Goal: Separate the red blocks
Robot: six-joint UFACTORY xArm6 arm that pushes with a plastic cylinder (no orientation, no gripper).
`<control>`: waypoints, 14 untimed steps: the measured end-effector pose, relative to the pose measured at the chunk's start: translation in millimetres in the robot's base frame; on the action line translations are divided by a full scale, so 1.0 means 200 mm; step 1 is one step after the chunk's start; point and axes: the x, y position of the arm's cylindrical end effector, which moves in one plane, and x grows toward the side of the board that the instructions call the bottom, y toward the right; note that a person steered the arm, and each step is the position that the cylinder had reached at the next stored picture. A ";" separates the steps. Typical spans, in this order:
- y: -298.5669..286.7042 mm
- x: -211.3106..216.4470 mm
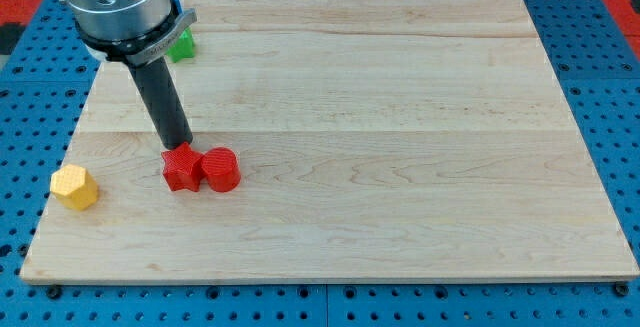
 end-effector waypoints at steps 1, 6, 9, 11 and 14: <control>-0.06 0.11; 0.27 0.23; 0.69 -0.09; 0.94 -0.05; 1.04 -0.05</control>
